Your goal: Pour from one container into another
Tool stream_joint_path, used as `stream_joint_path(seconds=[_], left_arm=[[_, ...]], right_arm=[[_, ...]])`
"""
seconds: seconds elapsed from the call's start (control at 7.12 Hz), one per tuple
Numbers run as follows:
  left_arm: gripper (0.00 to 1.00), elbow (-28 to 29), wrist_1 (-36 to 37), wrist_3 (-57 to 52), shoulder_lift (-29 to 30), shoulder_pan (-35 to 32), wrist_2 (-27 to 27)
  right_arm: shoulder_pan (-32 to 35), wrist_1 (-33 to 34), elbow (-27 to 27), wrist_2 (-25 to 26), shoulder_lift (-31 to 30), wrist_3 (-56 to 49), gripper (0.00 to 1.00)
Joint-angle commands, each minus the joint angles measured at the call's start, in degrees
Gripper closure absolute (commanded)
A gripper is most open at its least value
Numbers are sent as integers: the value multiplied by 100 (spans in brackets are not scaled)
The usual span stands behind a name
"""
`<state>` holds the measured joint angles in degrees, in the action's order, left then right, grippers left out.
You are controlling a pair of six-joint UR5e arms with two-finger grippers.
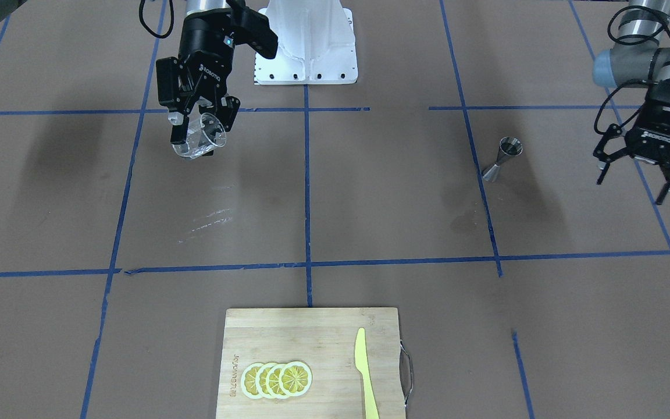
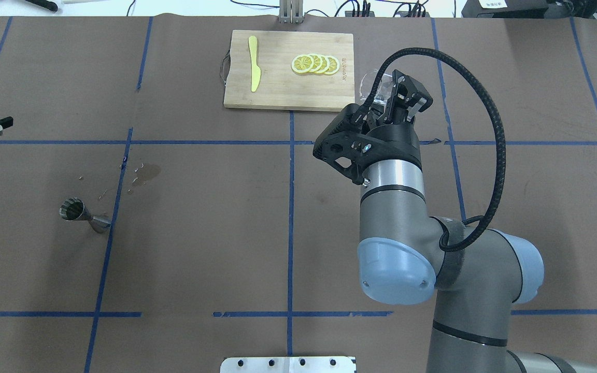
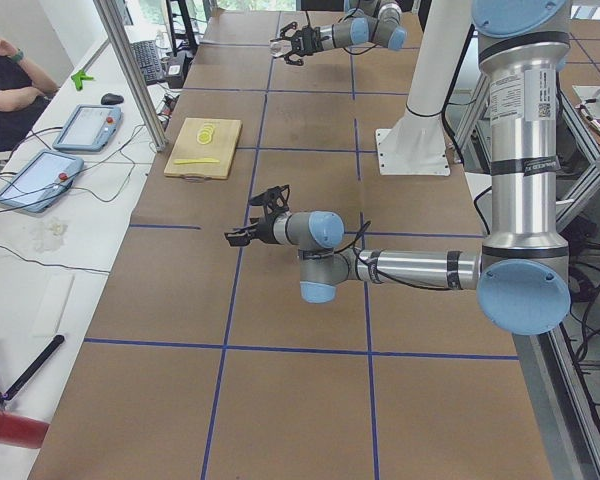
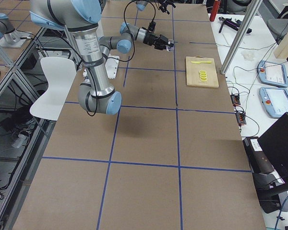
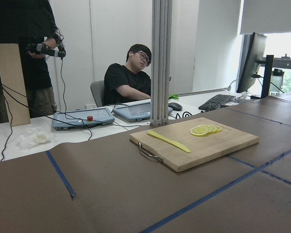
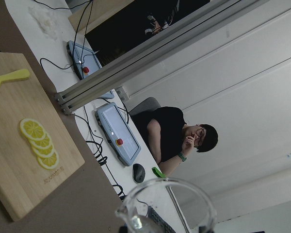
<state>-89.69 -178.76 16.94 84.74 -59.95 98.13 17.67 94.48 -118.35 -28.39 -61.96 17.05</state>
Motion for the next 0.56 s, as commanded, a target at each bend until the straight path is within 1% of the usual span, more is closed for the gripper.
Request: stream_joint_path(seconds=[0.0,0.14,0.28,0.42], left_arm=[[0,48,148,19,-10,-394,-152],[0,57,183,37,7,-682,-119],[0,57,218,63,-1,-780,-110],[0,179,584,38,-10,-842,-101]], right_arm=[[0,0,5,0,-9,9,100],[0,0,-3,0,-9,9,100],[0,0,-4,0,-9,9,100],[-9,0,-4,0,-9,9,100]])
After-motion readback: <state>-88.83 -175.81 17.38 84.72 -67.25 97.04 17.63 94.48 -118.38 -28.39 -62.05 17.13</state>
